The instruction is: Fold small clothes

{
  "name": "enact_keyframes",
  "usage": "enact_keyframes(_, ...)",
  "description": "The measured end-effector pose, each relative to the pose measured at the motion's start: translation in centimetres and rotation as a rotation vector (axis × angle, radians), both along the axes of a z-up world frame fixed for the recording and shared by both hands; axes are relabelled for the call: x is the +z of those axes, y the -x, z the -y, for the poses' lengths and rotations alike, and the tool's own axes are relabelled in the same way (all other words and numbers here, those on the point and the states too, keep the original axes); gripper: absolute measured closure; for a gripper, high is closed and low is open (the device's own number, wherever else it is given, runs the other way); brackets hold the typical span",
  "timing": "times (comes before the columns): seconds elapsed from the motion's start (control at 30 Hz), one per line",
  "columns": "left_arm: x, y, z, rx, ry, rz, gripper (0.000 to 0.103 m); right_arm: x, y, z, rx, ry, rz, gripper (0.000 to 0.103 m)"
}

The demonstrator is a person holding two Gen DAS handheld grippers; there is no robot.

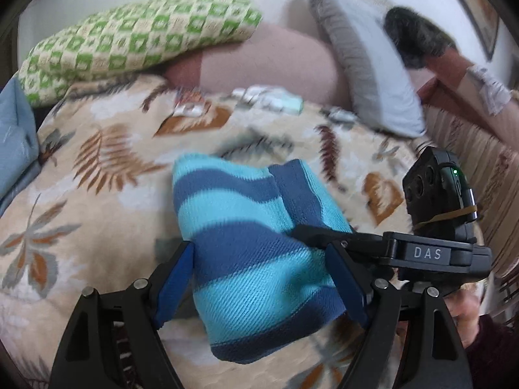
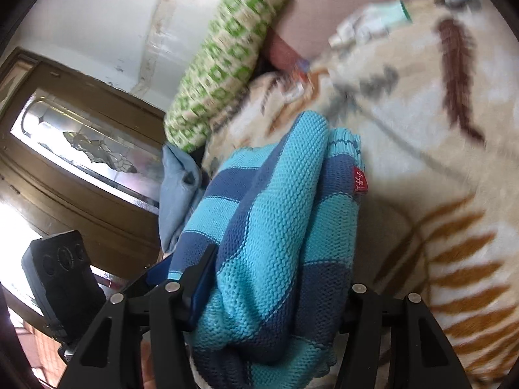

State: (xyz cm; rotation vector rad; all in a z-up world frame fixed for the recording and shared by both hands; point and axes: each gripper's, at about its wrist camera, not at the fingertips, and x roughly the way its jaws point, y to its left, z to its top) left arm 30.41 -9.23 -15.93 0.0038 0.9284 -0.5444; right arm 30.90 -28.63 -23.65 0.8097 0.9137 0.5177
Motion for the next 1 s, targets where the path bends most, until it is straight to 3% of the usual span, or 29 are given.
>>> enact_keyframes(0.1,-1.5,-0.4,-0.3,0.021,-0.072,-0.044,0.02,-2.8,0.1,-0.5,0.003,-0.065,-0.113,0.041)
enact_keyframes(0.23,-1.0,0.3,-1.2,0.061,-0.063,-0.045,0.02,-2.4,0.4,0.5,-0.019,-0.085,-0.135,0.033)
enact_keyframes(0.33,0.7,2.2,-1.6,0.111,-0.083,0.005,0.02,-0.8,2.1,1.6,-0.058,-0.061,-0.106,0.031)
enact_keyframes(0.43,2.6,4.1,-1.5,0.175,-0.147,0.079,0.02,1.8,4.2,2.4,-0.094,0.037,-0.047,0.031)
enact_keyframes(0.6,6.0,8.4,-1.3,0.263,-0.262,0.212,0.02,8.5,9.4,2.0,-0.173,0.294,0.138,0.031)
enact_keyframes(0.87,11.7,15.0,-3.3,0.367,-0.275,0.326,0.019,14.3,18.9,-1.2,-0.242,0.587,0.291,0.029)
enact_keyframes(0.93,13.2,16.6,-4.2,0.403,-0.273,0.359,0.016,15.6,20.6,-2.2,-0.243,0.641,0.328,0.029)
enact_keyframes(1.0,14.8,18.1,-5.0,0.427,-0.257,0.393,0.004,17.2,22.5,-3.2,-0.256,0.692,0.372,0.029)
